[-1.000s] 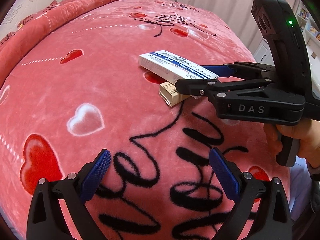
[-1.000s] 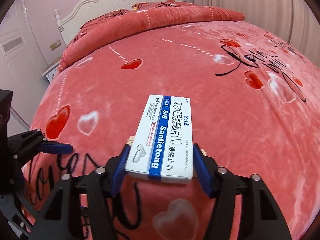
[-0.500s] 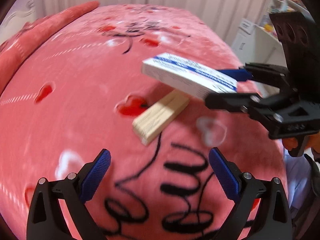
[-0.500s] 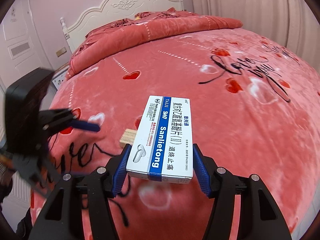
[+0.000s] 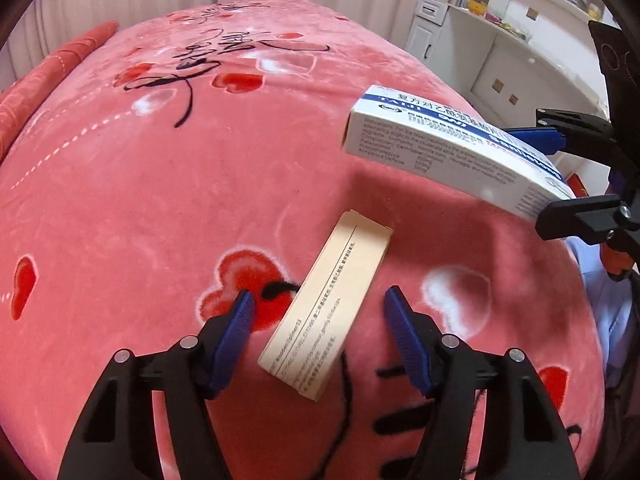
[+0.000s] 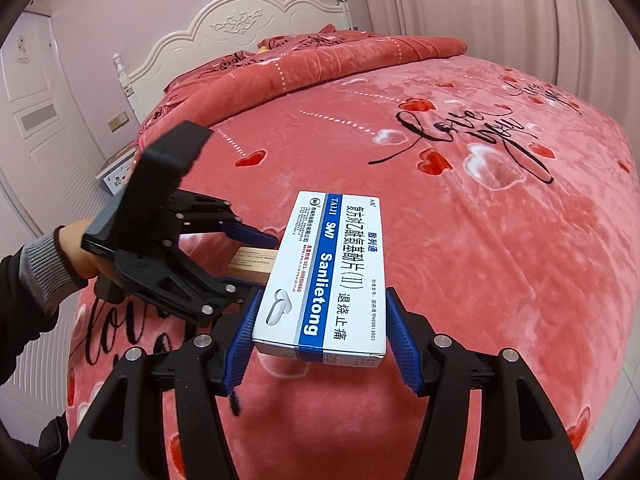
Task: Collect trash
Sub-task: 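Grasp the white Sanlietong box with the right gripper while the left gripper grasps the wooden stick, then carry the medicine box and wooden stick with both grippers over the orange bin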
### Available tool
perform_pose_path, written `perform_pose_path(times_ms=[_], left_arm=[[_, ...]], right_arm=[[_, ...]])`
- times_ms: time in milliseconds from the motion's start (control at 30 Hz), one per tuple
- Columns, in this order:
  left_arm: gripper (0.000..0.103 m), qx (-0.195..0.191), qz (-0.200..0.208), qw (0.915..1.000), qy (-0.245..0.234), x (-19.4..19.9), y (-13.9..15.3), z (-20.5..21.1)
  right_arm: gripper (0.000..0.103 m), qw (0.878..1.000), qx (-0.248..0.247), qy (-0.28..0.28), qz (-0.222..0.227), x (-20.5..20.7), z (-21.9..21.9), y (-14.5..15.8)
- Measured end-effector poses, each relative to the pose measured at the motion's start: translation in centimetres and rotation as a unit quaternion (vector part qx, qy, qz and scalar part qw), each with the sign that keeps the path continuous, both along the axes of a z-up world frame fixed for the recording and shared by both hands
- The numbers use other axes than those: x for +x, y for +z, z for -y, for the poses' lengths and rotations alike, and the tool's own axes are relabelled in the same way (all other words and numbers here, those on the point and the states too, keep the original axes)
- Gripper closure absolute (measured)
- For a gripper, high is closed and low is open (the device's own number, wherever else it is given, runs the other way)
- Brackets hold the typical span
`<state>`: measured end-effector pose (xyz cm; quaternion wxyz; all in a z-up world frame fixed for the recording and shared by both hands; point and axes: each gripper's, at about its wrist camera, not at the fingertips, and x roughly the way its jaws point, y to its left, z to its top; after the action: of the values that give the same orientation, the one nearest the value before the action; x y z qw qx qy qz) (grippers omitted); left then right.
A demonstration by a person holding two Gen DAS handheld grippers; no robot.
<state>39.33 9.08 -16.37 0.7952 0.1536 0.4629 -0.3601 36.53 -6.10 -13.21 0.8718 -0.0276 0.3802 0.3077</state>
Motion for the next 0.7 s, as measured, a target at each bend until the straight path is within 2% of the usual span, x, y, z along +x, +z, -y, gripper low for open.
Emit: perform_pose_path(times_ms=[167, 467, 700], left_arm=[[0.075, -0.005, -0.011, 0.9994, 0.032, 0.5, 0.5, -1.3], [0.075, 0.007, -0.01, 0.998, 0.061, -2.5, 2.1, -1.0], [0.075, 0.0, -0.002, 0.9953, 0.097, -8.2, 5.6, -0.6]], right_arm=[[0.043, 1.0, 0.0, 0.005, -0.002, 0.2, -0.2, -0.6], [0.043, 1.0, 0.008, 0.012, -0.002, -1.0, 0.4, -0.1], [0.043, 0.999, 0.017, 0.027, 0.006, -5.6, 2.4, 2.6]])
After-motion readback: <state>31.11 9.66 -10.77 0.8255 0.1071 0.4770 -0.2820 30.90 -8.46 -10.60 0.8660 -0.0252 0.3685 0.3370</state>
